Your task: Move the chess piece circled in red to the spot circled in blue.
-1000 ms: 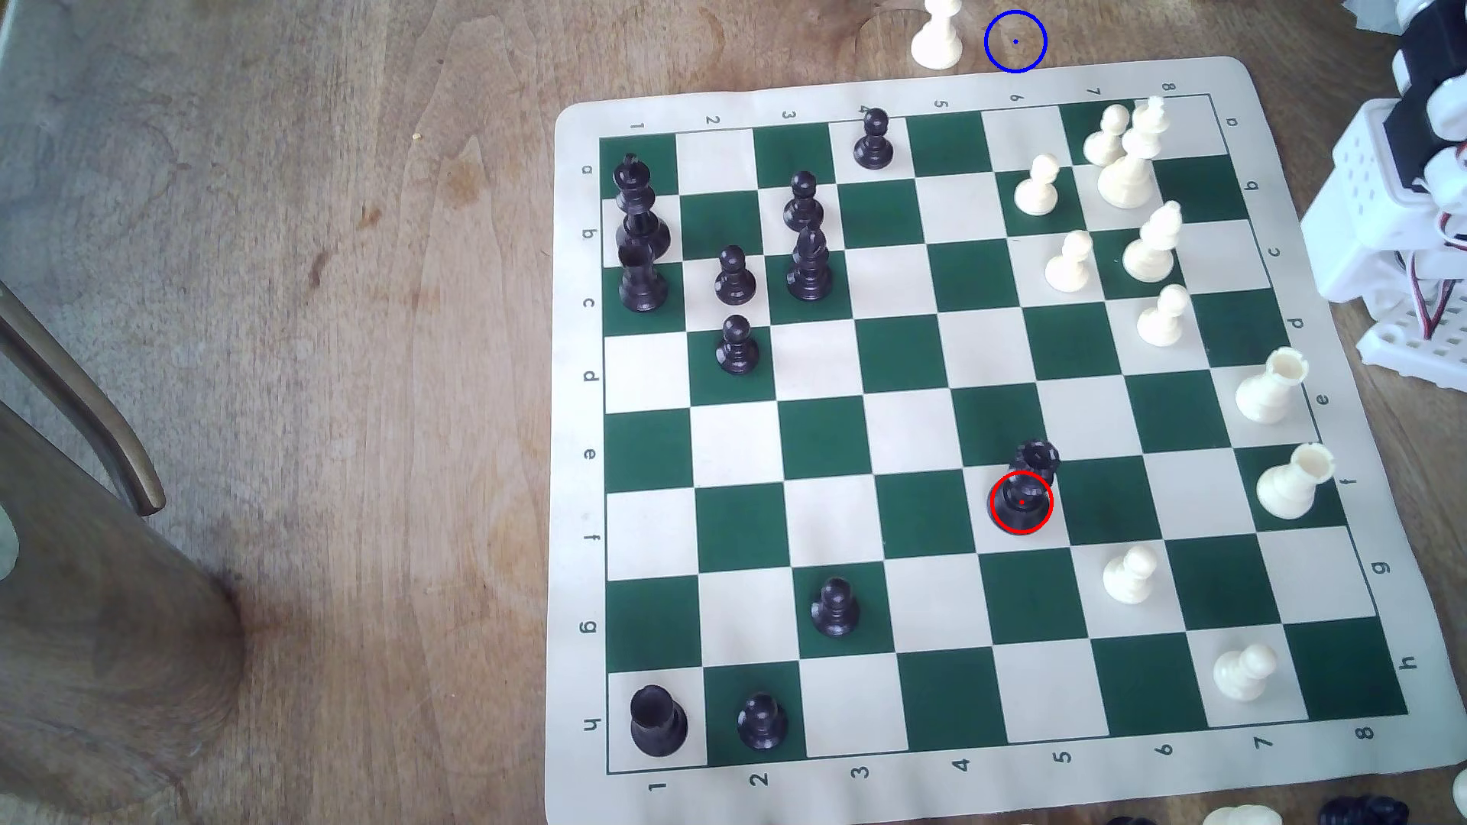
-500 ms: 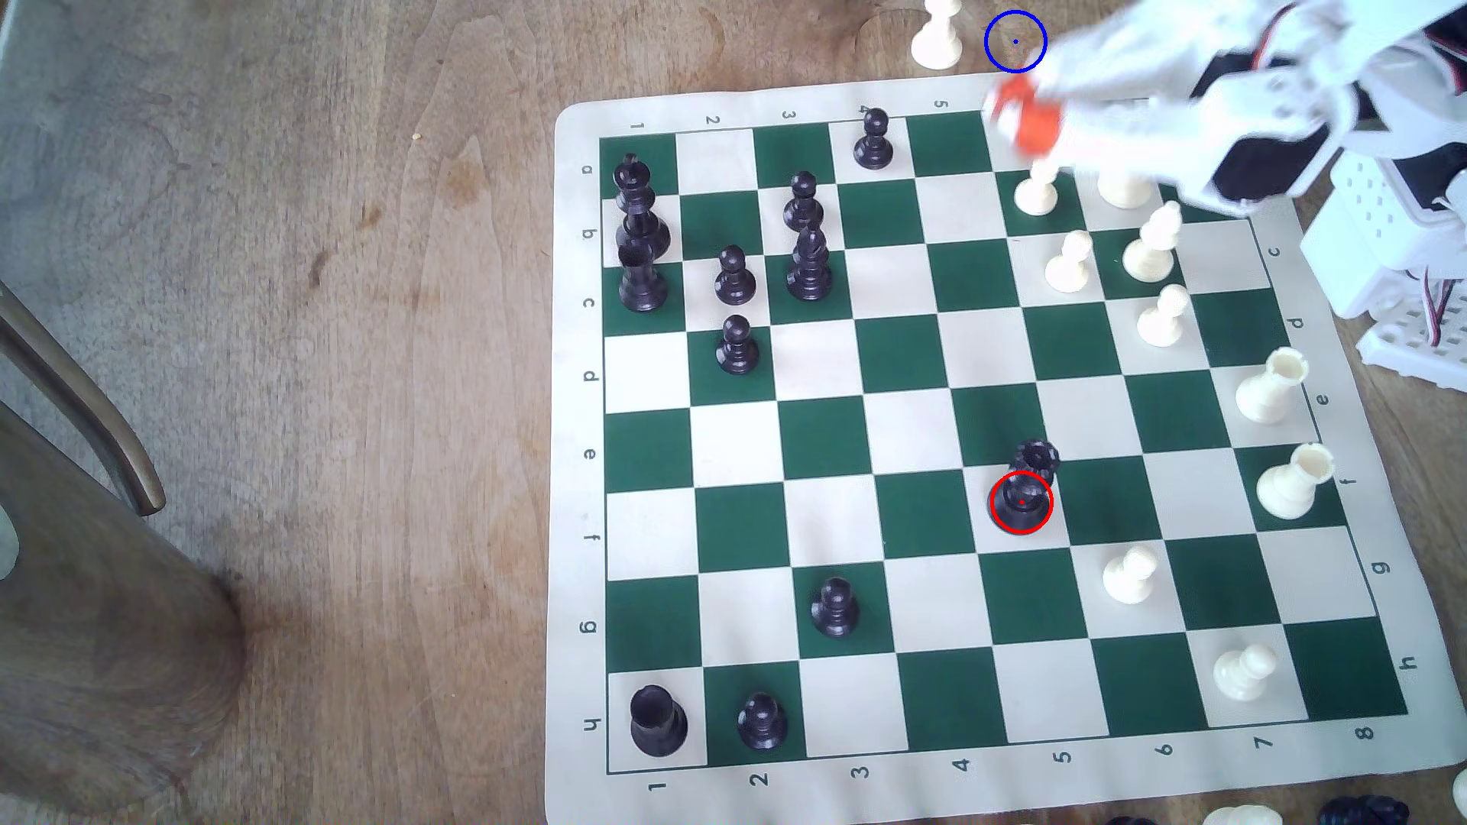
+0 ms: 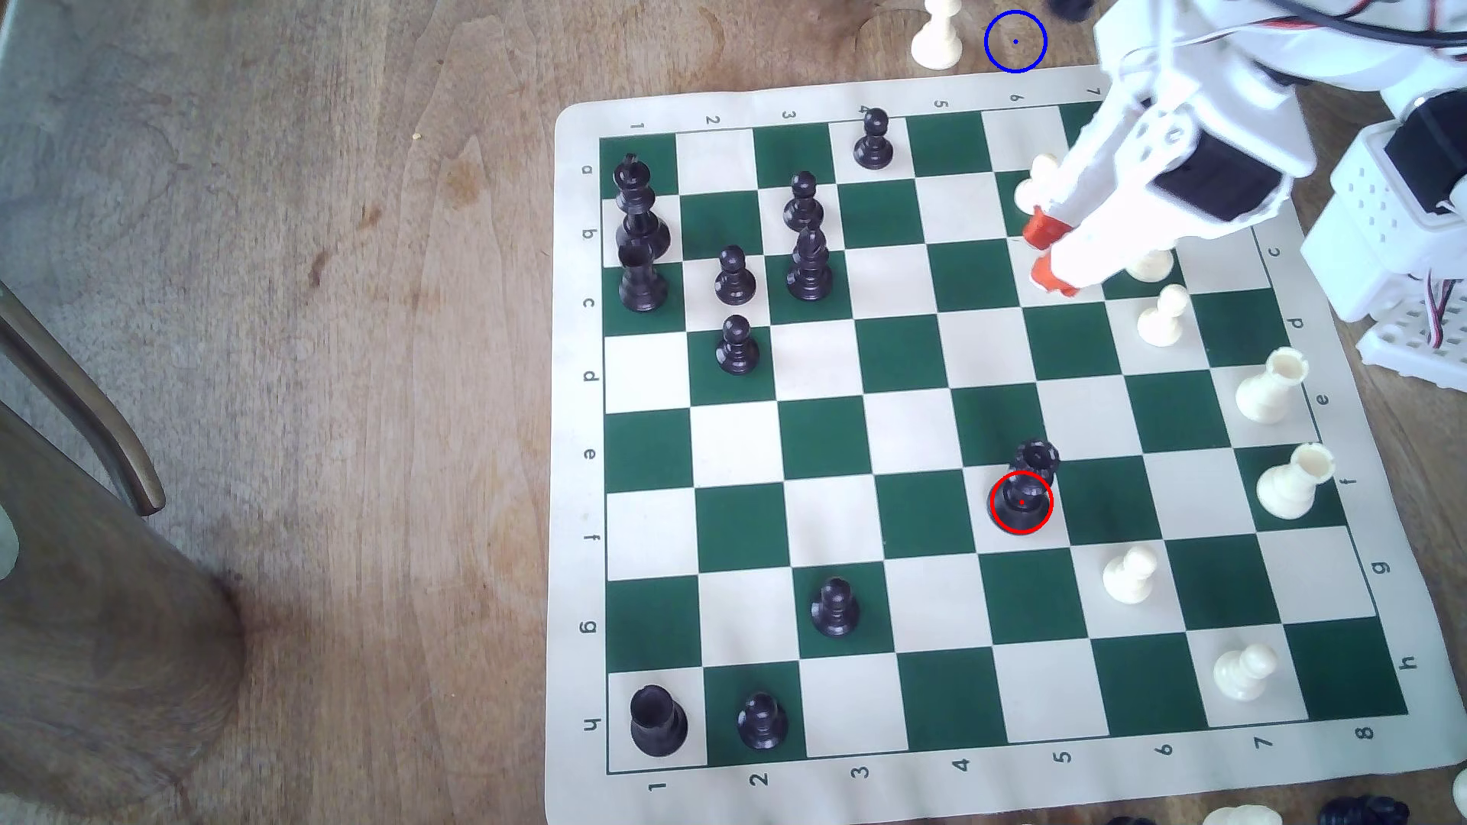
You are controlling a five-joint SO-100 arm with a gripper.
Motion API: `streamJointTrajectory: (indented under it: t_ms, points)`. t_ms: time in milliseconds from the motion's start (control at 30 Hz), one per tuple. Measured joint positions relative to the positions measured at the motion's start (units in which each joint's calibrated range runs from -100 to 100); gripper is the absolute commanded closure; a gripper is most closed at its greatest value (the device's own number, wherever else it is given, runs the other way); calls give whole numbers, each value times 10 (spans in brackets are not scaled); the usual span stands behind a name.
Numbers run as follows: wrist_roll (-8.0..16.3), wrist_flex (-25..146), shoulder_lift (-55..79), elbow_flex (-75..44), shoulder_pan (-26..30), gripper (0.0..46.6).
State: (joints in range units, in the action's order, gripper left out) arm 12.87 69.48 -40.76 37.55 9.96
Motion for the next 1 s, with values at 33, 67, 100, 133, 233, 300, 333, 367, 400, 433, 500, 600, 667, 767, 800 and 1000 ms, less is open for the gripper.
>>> streamJointTrajectory:
  t_ms: [33, 67, 100, 133, 233, 300, 333, 367, 400, 433, 500, 600, 667, 767, 800, 1000]
  points:
    - [9, 34, 58, -42, 0, 383]
    - [12, 45, 77, -56, 0, 382]
    - [17, 56, 94, -69, 3, 378]
    - [24, 69, 115, -87, 8, 372]
    - [47, 109, 178, -143, 32, 343]
    - [65, 132, 214, -196, 49, 316]
    - [69, 137, 216, -205, 56, 314]
    - [73, 142, 219, -218, 63, 314]
    - [78, 146, 221, -231, 69, 314]
    - [82, 148, 225, -242, 77, 315]
    - [88, 149, 241, -266, 99, 320]
    - [91, 138, 285, -267, 111, 325]
    - [93, 127, 302, -267, 119, 325]
    - [93, 104, 318, -253, 129, 319]
    - [93, 100, 318, -253, 129, 318]
    - [88, 69, 318, -230, 119, 321]
